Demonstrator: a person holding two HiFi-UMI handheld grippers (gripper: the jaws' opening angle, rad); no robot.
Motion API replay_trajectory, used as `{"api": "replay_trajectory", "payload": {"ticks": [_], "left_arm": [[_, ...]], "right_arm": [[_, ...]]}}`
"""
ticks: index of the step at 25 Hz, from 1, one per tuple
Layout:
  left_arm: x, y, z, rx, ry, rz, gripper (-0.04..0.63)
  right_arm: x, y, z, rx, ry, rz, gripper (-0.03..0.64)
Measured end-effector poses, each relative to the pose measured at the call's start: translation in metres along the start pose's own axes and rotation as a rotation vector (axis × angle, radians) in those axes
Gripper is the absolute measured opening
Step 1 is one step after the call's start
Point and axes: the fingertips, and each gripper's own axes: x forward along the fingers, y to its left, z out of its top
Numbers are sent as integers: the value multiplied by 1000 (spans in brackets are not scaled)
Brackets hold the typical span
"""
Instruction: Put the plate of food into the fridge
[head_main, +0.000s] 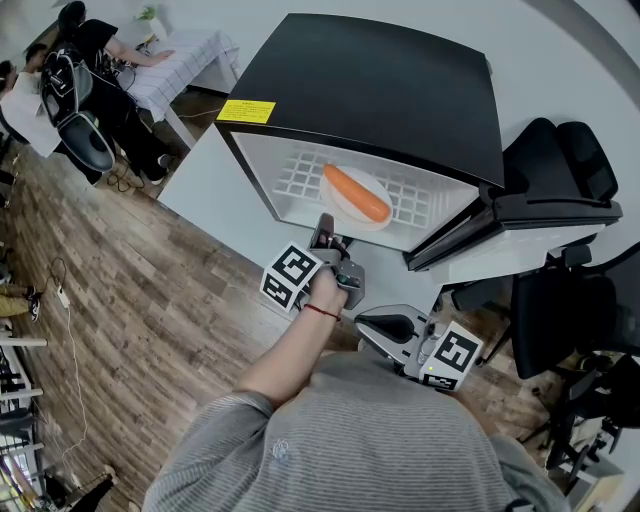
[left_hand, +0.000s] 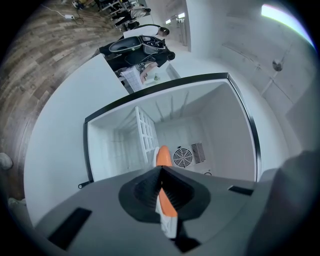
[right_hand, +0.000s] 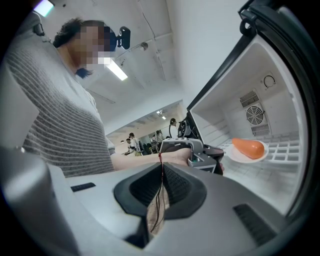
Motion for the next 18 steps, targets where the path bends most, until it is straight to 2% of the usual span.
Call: {"api": "replay_trajectory", "payload": {"ticks": [4,12,18], "left_arm": [[0,-4,-2,14,10,-13,11],[-3,-10,-10,101,60,-35,11],[-10,-11,-16,237,119,-56,11]], "right_arm": [[-1,0,1,-1,-3,0,14],[-3,0,0,2,-4,-2,14],[-4,2,0,2,-8,-4,14]]}}
